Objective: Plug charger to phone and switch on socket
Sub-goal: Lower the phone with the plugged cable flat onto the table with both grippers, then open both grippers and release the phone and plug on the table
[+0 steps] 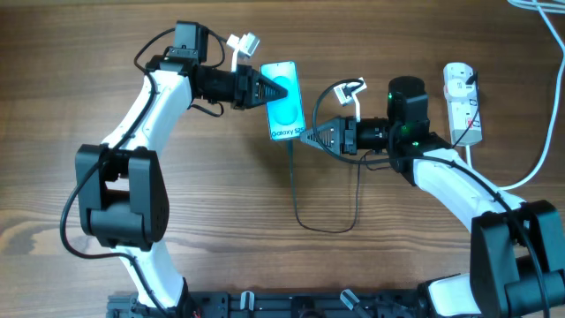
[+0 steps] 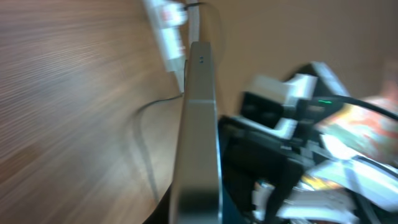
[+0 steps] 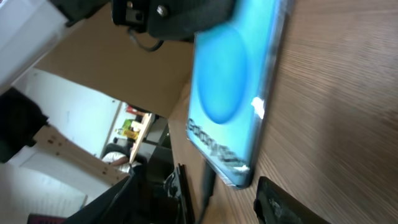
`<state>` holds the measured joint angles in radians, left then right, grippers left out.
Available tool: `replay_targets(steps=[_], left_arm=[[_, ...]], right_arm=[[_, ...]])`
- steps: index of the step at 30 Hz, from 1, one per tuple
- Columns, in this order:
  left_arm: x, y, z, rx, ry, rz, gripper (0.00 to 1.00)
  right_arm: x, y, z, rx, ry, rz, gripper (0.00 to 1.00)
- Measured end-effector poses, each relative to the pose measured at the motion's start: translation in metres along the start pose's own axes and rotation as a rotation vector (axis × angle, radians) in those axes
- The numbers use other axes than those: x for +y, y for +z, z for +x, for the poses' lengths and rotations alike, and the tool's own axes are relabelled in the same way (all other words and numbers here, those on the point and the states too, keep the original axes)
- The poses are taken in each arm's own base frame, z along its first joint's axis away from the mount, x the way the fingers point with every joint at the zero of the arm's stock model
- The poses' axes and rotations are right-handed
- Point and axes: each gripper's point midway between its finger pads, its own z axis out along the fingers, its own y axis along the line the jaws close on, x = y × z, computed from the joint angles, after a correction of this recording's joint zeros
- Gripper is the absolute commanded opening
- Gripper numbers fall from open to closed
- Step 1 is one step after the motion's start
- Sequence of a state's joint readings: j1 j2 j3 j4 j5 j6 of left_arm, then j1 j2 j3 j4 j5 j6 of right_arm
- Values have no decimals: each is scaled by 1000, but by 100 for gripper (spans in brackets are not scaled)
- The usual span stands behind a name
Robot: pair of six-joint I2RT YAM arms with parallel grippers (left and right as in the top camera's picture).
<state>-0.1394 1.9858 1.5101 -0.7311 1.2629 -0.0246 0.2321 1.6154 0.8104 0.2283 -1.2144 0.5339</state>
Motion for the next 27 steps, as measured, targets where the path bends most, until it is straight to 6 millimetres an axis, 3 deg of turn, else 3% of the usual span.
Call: replay_targets(steps=[5,11,18,27], left_arm=[[45,-1,3,0,-17,-271,4],[69,-9,5,1,-37,-410,4],[140,1,28,79,-169,-510,4],[156,-11,29,63,-205,-560,4]], right_arm=[[-34,-3,7,-21,104,175,66],[-73,-13,14,-50,146,398,66],[-87,-19,14,-65,149,479,66],[-87,-19,14,-66,149,484,66]])
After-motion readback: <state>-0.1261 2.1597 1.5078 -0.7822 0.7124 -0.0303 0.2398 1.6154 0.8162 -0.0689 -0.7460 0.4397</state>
